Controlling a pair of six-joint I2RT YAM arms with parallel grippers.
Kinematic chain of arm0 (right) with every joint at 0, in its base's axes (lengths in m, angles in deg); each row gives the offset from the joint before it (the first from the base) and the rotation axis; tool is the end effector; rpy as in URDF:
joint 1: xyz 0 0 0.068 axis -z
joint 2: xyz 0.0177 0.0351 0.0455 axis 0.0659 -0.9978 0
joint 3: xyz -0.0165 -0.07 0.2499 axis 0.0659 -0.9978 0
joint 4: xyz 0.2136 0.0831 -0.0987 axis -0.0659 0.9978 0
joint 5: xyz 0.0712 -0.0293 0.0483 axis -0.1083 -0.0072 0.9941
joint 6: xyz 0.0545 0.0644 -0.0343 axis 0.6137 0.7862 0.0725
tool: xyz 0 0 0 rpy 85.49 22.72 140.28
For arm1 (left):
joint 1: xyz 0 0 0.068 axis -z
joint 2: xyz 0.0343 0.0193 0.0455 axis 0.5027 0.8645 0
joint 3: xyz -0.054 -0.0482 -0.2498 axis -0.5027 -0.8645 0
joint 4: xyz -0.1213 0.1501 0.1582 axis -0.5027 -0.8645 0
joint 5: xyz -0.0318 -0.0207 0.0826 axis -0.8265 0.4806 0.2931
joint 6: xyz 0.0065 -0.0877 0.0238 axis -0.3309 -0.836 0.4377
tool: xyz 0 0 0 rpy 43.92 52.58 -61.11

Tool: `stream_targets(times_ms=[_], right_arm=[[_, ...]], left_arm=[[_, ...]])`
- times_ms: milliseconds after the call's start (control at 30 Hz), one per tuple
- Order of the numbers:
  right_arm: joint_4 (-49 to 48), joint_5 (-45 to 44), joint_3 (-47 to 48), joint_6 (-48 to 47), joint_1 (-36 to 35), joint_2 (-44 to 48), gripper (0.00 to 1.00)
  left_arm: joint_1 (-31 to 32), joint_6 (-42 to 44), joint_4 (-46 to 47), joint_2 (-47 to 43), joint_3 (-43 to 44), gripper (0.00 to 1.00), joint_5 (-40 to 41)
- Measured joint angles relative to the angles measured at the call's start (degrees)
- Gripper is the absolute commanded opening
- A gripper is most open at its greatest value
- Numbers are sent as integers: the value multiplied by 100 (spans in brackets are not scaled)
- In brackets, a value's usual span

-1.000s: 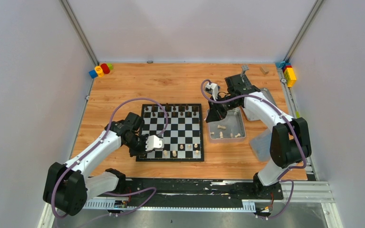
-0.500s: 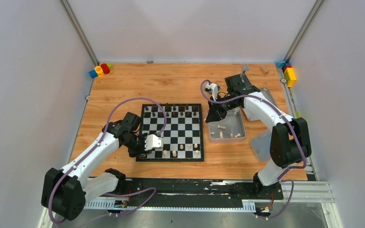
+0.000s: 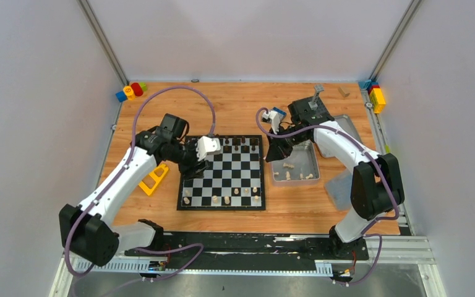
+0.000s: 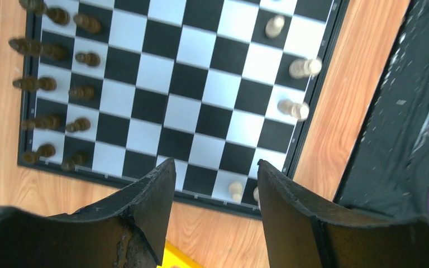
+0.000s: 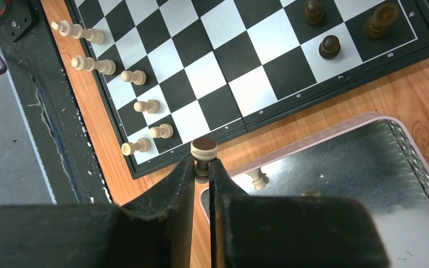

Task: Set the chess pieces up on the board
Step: Place the chess piece on the chessboard.

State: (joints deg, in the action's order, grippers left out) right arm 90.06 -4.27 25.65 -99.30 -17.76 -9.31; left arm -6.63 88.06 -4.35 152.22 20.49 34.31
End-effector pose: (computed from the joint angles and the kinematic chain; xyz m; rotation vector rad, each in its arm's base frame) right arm 0.2844 0.1730 0.2076 -1.2399 2.2309 0.9956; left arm 0.1929 -0.1265 0.2443 1.5620 2.0166 -0.5206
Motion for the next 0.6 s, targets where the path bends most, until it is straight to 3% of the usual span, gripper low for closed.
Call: stream_targets(times_ms=[300, 600], right_arm=[[-9, -872, -79, -138, -2, 197, 0], [-63, -1329, -188, -195, -437, 236, 1]], left_arm=[[0, -1054, 24, 1453, 1449, 64, -1130], [-74, -2065, 339, 2098, 1860, 62, -1602]])
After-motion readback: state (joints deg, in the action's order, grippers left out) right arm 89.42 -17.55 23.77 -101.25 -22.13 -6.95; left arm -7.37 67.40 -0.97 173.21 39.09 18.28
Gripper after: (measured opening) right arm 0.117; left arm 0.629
